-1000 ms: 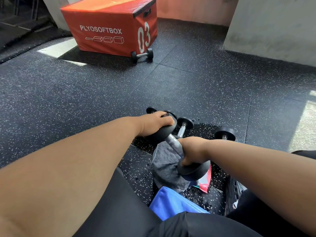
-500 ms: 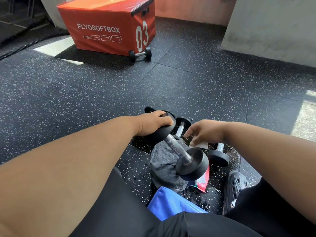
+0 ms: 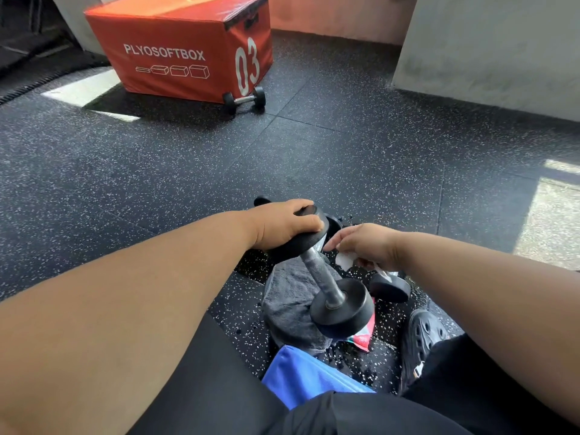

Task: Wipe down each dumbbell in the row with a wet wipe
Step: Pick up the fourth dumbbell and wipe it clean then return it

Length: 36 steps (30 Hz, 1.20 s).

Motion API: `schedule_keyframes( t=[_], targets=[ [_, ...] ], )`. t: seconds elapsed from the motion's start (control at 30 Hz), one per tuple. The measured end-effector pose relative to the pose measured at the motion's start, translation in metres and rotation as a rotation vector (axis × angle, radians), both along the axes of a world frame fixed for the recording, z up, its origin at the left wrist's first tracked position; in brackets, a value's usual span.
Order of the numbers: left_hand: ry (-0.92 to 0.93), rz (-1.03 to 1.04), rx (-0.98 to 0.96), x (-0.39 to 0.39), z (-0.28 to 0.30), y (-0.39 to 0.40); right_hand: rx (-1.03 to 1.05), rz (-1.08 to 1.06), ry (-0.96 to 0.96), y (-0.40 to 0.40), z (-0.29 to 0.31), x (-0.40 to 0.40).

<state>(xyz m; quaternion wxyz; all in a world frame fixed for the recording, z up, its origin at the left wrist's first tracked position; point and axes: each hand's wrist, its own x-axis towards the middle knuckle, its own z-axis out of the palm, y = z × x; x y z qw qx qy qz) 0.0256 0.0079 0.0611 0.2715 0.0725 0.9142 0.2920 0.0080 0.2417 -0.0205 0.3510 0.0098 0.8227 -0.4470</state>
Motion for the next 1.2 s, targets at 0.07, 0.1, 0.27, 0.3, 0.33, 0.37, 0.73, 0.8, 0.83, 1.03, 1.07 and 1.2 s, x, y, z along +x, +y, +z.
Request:
schedule_keyframes(
  t=[0.07, 0.1, 0.27, 0.3, 0.33, 0.37, 0.73, 0.8, 0.83, 1.03, 1.07, 1.2],
  targets=[
    [0.002, -0.005, 0.004, -0.003, 0.0, 0.004, -0.005, 0.084, -0.013, -0.004, 0.008, 0.01],
    [0.007, -0.015, 0.003, -0.004, 0.001, 0.006, -0.036, 0.134, -0.059, -0.006, 0.011, 0.015],
    [0.028, -0.069, 0.014, -0.012, -0.001, 0.019, 0.165, 0.281, 0.145, -0.031, -0.005, 0.037],
    [0.035, -0.082, 0.022, -0.014, -0.002, 0.022, 0.242, 0.233, 0.214, -0.035, -0.009, 0.04],
    [0.042, -0.088, 0.033, -0.015, -0.003, 0.024, 0.291, 0.189, 0.262, -0.038, -0.012, 0.042],
    [0.054, -0.089, 0.06, -0.016, -0.005, 0.027, 0.296, 0.148, 0.281, -0.039, -0.015, 0.044],
    [0.066, 0.077, 0.019, -0.043, -0.013, 0.024, -0.007, -0.424, 0.032, -0.012, -0.033, 0.011],
    [0.073, 0.059, -0.059, -0.049, -0.017, 0.019, -0.002, -0.513, 0.006, -0.002, -0.043, 0.0],
    [0.078, 0.05, -0.087, -0.052, -0.019, 0.017, 0.012, -0.552, -0.007, 0.003, -0.047, -0.007],
    [0.033, -0.015, -0.189, -0.069, -0.025, 0.019, 0.07, -0.655, -0.044, 0.036, -0.067, -0.058],
    [0.016, -0.022, -0.198, -0.077, -0.029, 0.022, 0.082, -0.674, -0.053, 0.043, -0.076, -0.07],
    [-0.017, -0.05, -0.222, -0.085, -0.039, 0.024, 0.175, -0.681, -0.053, 0.057, -0.091, -0.085]
  ],
)
